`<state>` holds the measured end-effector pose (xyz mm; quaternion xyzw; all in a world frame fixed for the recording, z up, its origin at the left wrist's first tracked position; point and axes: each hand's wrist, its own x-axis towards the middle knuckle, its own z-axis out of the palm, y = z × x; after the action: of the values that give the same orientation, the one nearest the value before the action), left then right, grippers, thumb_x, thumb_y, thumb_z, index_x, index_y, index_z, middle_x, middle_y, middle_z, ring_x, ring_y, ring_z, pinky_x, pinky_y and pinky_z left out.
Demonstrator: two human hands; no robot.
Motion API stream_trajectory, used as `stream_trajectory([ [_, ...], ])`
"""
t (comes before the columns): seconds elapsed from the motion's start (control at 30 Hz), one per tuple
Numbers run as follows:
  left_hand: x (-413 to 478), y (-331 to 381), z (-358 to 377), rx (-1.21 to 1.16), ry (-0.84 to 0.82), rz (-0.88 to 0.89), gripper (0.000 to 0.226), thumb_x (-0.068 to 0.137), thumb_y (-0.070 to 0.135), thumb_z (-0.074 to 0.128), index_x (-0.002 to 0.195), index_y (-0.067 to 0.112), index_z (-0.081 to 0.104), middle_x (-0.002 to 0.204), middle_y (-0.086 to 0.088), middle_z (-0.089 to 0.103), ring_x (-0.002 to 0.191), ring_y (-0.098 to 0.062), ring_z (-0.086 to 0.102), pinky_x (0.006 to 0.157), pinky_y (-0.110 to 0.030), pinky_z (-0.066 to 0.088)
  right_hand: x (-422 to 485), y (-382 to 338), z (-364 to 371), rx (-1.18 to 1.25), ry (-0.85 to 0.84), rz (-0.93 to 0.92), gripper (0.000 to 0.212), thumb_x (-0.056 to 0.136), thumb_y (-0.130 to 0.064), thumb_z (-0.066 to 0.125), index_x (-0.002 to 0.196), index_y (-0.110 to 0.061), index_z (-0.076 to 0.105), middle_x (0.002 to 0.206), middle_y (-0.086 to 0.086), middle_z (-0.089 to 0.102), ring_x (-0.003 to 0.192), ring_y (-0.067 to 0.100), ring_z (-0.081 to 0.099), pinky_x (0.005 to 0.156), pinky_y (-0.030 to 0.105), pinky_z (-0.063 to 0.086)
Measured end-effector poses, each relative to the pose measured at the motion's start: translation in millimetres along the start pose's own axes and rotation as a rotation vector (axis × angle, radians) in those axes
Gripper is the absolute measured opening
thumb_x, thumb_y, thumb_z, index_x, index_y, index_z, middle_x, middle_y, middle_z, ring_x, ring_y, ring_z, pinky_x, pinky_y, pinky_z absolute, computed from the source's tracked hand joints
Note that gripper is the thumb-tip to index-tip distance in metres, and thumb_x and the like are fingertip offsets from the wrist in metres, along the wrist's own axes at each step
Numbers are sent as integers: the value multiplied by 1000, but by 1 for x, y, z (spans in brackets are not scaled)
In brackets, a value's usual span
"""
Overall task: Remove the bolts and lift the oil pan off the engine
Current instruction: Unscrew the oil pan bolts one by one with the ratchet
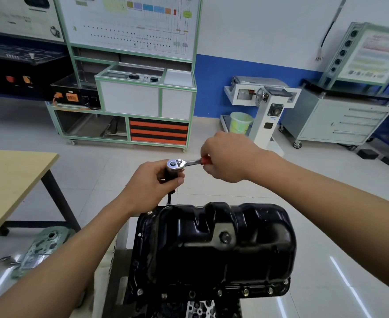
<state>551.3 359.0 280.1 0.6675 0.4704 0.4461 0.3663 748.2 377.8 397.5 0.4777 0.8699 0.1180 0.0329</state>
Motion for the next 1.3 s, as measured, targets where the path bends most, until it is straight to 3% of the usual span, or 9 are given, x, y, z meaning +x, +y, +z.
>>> stream_trajectory([
  [0.07,0,1,4,31,52,25,9,92,11,75,96,20,75,85,3,76,76,-20,71,81,-45,60,-11,-2,-5,109,-139,-17,28,90,-41,61,81,-18,73,78,1,68,76,23,63,63,33,53],
  [0.13,0,2,8,54,88,55,8,91,11,75,95,17,74,81,-1,75,73,-28,70,78,-48,59,-20,-10,-9,248,-311,-67,39,88,-44,63,62,-17,71,58,-7,68,62,10,60,65,27,54],
  [0.2,0,3,12,71,108,76,5,90,8,74,93,11,73,81,-7,74,76,-35,68,77,-51,58,-25,-19,-10,363,-385,-66,46,87,-46,67,50,-19,63,45,-15,59,49,5,52,47,11,39],
  [0.27,-2,6,13,84,106,86,4,90,6,74,92,8,72,82,-12,73,79,-39,67,78,-53,57,-26,-25,-10,401,-385,-41,48,86,-46,70,47,-20,58,39,-13,51,43,4,47,40,11,33],
  [0.53,-8,18,-20,124,198,128,16,90,11,75,84,25,71,75,-3,72,65,-30,68,67,-49,59,-19,-32,-29,441,-236,-31,30,83,-38,70,73,-10,74,64,10,66,51,13,47,50,24,42],
  [0.7,-22,1,-26,171,223,91,11,90,11,75,85,21,72,72,-3,71,66,-32,66,69,-51,58,-15,-48,-13,426,-235,-36,33,87,-34,67,69,-6,71,62,9,66,60,22,52,59,31,48],
  [0.97,-26,-3,-22,184,279,111,14,89,9,73,83,22,71,71,0,70,67,-26,66,69,-45,57,-17,-53,-7,440,-196,-32,37,87,-32,66,65,-2,67,65,16,65,54,19,45,52,29,40],
  [1.2,-32,-11,-15,177,305,127,31,87,3,73,84,34,68,70,13,68,60,-10,62,60,-16,49,-22,-58,-3,463,-231,-33,36,86,-32,66,67,-2,67,62,15,65,52,18,46,52,30,42],
  [1.3,-32,-10,-14,134,295,112,24,87,1,73,84,24,71,72,1,70,64,-23,63,60,-31,52,-26,-66,0,500,-238,-24,35,89,-32,64,74,-1,68,70,17,68,59,25,54,56,34,47],
])
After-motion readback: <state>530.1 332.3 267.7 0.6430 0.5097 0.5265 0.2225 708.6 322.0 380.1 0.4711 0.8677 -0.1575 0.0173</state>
